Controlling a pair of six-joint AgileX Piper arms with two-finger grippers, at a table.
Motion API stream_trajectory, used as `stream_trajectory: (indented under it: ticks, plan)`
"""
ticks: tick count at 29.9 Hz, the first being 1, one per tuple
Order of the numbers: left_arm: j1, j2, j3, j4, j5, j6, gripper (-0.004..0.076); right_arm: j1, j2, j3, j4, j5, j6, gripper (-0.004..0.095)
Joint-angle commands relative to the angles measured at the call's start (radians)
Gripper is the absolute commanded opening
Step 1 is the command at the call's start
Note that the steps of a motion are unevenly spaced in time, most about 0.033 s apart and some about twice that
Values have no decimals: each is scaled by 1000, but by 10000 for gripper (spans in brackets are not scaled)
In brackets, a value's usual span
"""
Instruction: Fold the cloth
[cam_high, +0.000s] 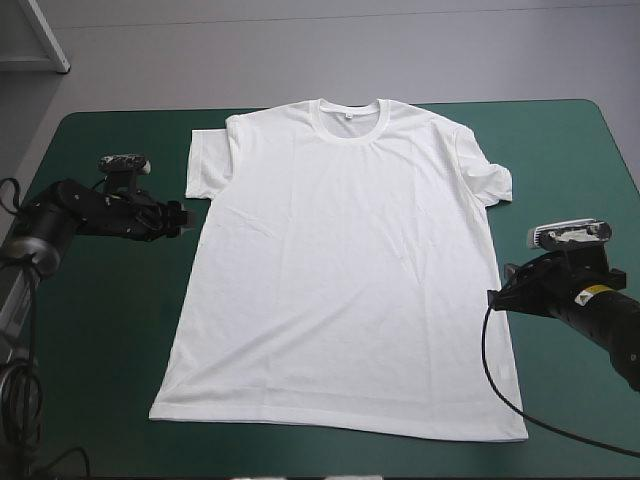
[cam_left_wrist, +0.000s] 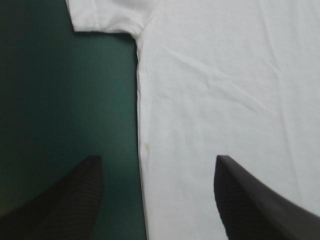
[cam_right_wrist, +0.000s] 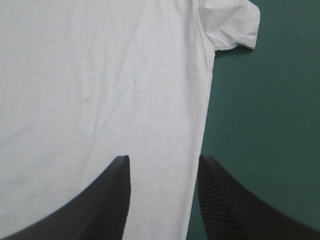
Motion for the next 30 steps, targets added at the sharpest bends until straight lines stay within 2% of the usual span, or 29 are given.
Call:
stream_trajectory:
  ticks: [1,5,11,16,19,22,24,28,30]
  plan:
    - [-20,69,-97,-54,-32,29,469,-6,26,-62,13,-66,-14,386]
    - [-61,167,-126,-54,-77,53,469,-6,45,-87,13,-77,-14,375]
    - [-101,270,-142,-41,-202,64,469,-6,58,-105,13,-76,-14,375]
    - [-110,311,-150,-32,-167,64,468,-6,59,-105,8,-76,-14,373]
    - [-131,320,-150,19,-133,64,433,-6,59,-105,6,-82,-14,373]
    - [-143,322,-150,71,-111,64,372,-6,59,-105,6,-94,-14,373]
    - [-143,322,-150,89,-99,53,294,-6,59,-105,6,-98,-14,373]
    - [-143,322,-150,94,-75,47,49,-6,59,-105,6,-111,-22,371]
    - [-143,322,-148,94,-75,47,19,-6,59,-105,6,-116,-22,371]
